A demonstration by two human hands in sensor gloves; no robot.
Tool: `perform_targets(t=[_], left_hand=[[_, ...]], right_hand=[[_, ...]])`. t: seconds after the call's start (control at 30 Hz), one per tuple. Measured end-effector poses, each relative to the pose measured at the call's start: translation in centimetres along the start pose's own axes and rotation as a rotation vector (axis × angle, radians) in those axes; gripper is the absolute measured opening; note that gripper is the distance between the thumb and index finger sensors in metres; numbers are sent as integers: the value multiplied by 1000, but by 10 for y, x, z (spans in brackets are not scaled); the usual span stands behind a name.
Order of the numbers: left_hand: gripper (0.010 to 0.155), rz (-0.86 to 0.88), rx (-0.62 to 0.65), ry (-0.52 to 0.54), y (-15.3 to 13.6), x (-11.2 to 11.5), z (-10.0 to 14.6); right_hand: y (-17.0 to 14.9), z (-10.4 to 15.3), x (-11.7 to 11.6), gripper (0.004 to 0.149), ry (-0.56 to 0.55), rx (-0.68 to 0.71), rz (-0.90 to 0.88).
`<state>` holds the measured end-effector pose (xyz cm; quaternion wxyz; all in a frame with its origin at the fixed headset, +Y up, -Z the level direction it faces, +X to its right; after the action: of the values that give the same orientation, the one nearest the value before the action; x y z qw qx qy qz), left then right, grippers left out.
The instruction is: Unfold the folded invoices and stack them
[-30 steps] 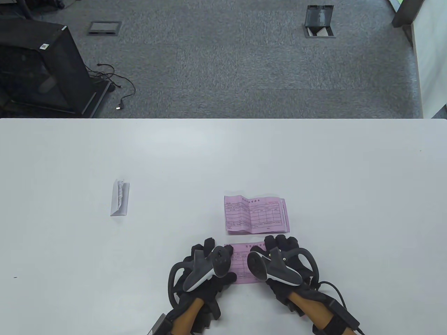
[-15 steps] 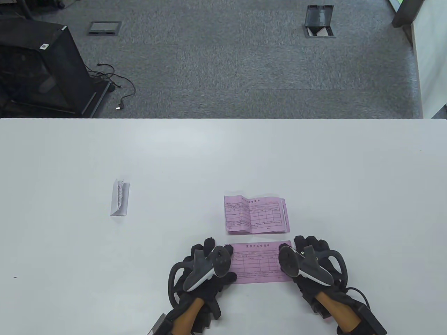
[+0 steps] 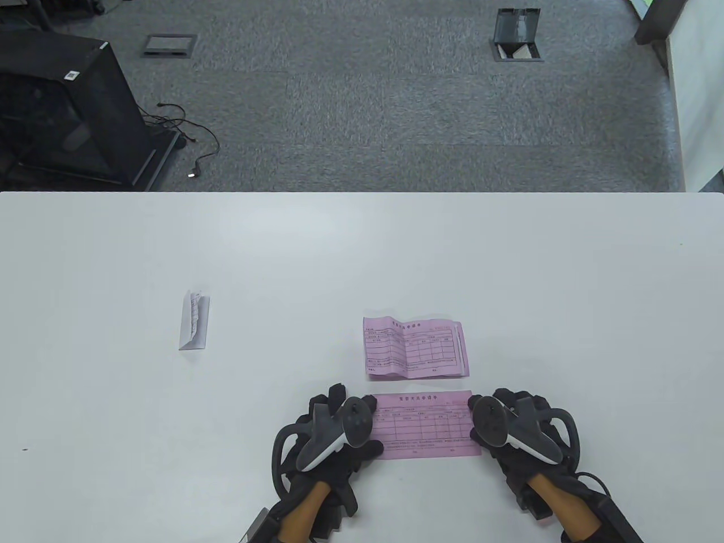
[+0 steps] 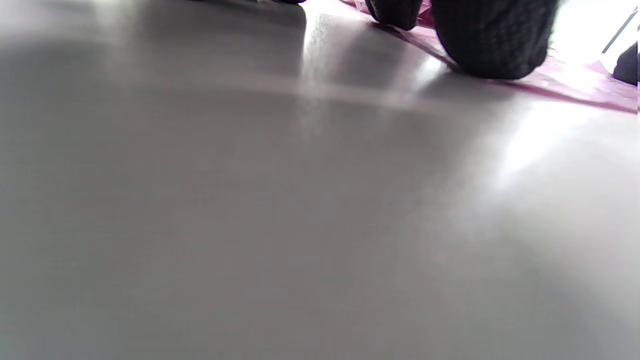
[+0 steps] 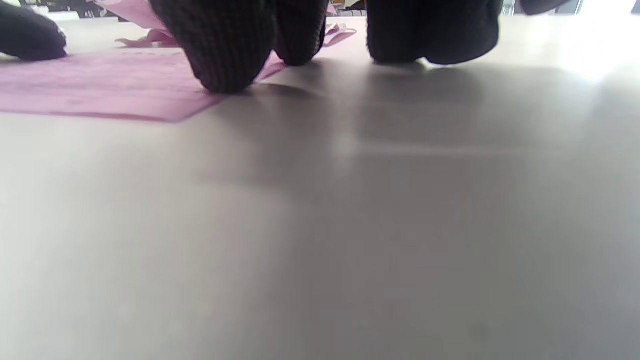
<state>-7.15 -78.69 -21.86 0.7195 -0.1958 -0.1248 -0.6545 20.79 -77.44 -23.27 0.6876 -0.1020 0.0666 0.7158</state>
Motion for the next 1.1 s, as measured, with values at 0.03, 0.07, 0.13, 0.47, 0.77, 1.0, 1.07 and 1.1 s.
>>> perform_targets(t=[0.03, 0.07, 0.13, 0.47, 0.77, 1.0, 1.07, 1.1], left_hand=[[79, 0, 0, 0, 0, 0, 0], [79, 0, 1, 0, 0, 0, 0], [79, -2, 1, 2, 0, 0, 0], [79, -3, 3, 2, 0, 0, 0], [78, -16, 7, 7, 2, 0, 0], [79, -25, 19, 8, 5, 1, 1], [79, -28, 21, 8, 6, 1, 1], [79, -29, 22, 8, 6, 1, 1]], right_hand=[[-2, -1, -1, 61, 15, -4, -27], [-4, -2, -1, 63, 33, -4, -49], [-8, -3, 0, 68, 57, -16, -119], [-5, -5, -3, 80, 80, -115, -247], [9, -2, -10, 76, 57, -142, -282], [8, 0, -11, 60, 60, -167, -288], [8, 0, -10, 53, 62, -169, -284], [8, 0, -10, 51, 63, -171, -286]])
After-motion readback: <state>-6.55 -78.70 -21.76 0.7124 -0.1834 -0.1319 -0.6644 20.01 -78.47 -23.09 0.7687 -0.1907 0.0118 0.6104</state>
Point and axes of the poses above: the tracker on the back of each hand, its own y axis roughly to the thumb side, its own z axis roughly from the fingertips to the wrist, x = y × z, the point moved 1 cm from there along -z, roughly from the wrist to the fingertips, and after that the axes turned 11 degrees about -x, right-handed, at the moved point
